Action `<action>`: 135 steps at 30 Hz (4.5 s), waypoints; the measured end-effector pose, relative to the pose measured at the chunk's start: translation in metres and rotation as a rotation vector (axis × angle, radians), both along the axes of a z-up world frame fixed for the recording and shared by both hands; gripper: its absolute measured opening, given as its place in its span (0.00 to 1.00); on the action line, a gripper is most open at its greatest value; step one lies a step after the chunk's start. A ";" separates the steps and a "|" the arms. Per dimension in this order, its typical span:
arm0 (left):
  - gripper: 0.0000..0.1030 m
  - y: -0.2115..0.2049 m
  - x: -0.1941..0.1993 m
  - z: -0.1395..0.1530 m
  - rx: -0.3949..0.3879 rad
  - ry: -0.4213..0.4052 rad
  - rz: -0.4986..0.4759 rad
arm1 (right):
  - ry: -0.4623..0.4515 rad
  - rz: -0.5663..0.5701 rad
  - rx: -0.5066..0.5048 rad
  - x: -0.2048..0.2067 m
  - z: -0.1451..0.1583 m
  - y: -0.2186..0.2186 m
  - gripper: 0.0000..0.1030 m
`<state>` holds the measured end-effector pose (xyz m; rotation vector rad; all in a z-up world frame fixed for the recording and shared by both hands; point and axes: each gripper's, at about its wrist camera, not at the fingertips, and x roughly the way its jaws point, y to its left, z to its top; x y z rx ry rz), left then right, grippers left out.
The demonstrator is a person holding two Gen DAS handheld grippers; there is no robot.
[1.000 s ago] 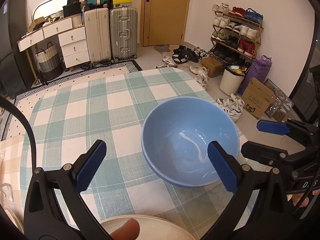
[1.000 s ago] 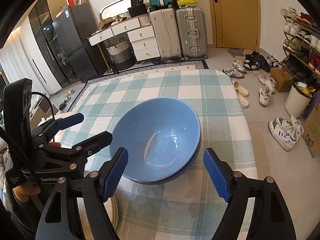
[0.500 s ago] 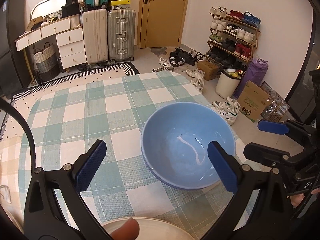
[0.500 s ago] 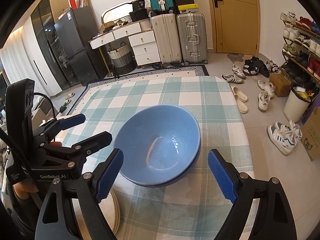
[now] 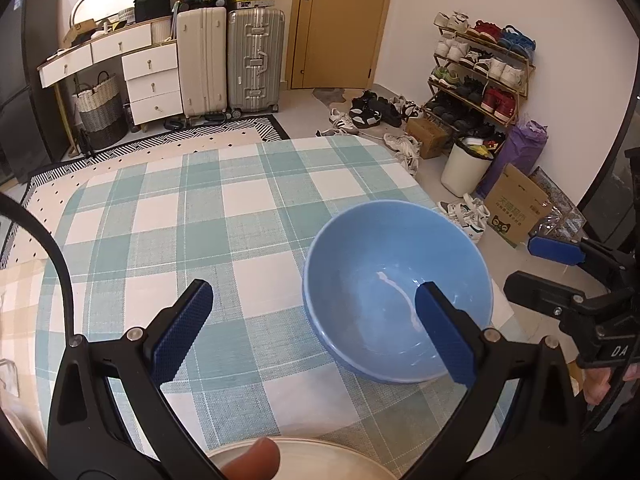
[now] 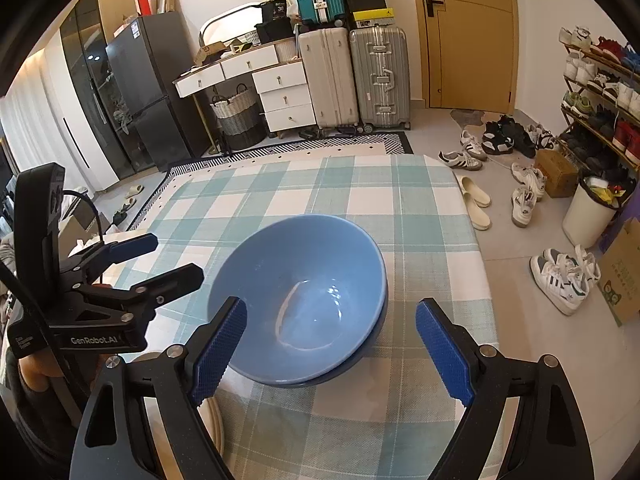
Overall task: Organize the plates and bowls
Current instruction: 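Move both tools to the rim of the nested blue bowls, then close both grippers on the rim of the nested blue bowls, then lift the nested blue bowls and carry them over the cream plate stack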
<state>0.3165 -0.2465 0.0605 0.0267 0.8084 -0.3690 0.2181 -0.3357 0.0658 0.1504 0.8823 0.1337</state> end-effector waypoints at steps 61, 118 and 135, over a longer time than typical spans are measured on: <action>0.82 -0.032 0.079 -0.101 0.059 0.206 -0.034 | 0.163 -0.047 0.109 0.052 -0.084 -0.023 0.72; 0.19 -0.005 0.037 -0.060 0.082 0.129 -0.039 | 0.098 -0.002 0.107 0.042 -0.057 0.011 0.29; 0.19 0.047 -0.026 -0.022 0.081 0.078 0.041 | 0.048 0.084 0.095 0.013 -0.027 0.057 0.29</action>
